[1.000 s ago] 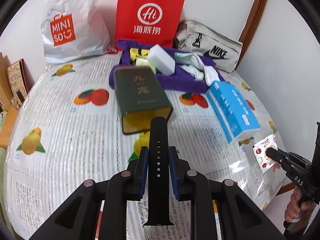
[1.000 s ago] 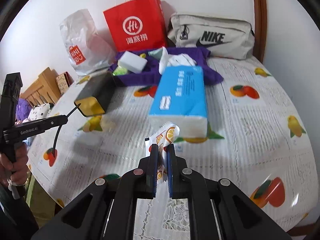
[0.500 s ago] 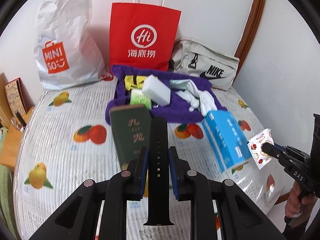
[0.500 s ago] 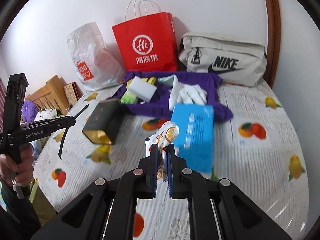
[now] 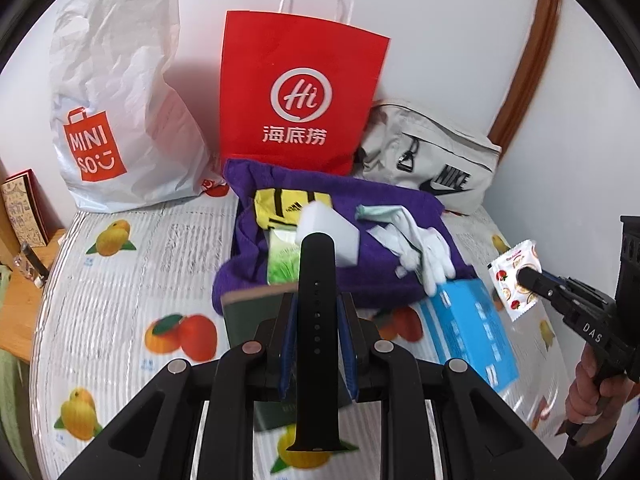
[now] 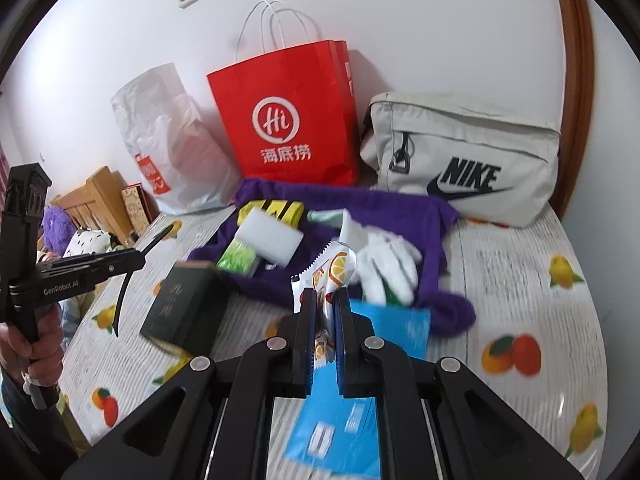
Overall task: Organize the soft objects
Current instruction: 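Carry the strap with the left gripper while the right carries the sachet over the purple towel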
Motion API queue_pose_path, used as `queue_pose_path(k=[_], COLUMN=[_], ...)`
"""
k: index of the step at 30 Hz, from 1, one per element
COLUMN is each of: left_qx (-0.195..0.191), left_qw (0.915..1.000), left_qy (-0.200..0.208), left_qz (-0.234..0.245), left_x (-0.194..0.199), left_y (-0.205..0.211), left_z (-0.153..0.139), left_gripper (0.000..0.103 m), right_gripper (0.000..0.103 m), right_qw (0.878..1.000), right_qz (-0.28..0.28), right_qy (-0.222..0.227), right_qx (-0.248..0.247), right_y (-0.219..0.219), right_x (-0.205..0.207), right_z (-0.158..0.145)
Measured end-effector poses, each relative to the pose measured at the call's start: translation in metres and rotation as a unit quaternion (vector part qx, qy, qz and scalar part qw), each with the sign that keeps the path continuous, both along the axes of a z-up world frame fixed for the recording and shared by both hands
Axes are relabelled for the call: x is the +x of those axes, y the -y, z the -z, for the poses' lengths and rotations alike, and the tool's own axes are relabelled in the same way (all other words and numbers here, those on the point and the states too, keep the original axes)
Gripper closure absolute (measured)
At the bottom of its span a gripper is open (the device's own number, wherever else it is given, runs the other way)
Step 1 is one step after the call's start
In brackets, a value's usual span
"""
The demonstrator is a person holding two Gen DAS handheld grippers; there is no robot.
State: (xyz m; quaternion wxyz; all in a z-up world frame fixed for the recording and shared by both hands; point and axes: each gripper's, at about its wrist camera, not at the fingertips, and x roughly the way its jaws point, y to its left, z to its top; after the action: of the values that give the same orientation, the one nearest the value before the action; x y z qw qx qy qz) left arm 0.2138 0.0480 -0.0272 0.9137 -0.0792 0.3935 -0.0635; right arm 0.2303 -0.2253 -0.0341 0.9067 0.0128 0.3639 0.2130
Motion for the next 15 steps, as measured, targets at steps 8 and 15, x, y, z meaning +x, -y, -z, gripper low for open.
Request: queue_pose_path(k=[8,15], left_qx=[-0.008,-0.006], left_qw=[0.9999,0.9997], left_qy=[-0.005,-0.007], left_qz=[-0.013,-0.023], left_x=[0.037,0.06], left_y=[-0.008,-0.015], left_z=[0.005,0.009], left_gripper=[0.083,0.083], right_gripper=[0.094,0.094], right_qw=[1.0,1.0], right_qz=[0.007,0.018], right_qy=[0.005,-0.011], right_qx=[-0.012,-0.018], right_y=[0.0,0.004], right_x=[0.049,0.09], right_z=[-0.003,0.007])
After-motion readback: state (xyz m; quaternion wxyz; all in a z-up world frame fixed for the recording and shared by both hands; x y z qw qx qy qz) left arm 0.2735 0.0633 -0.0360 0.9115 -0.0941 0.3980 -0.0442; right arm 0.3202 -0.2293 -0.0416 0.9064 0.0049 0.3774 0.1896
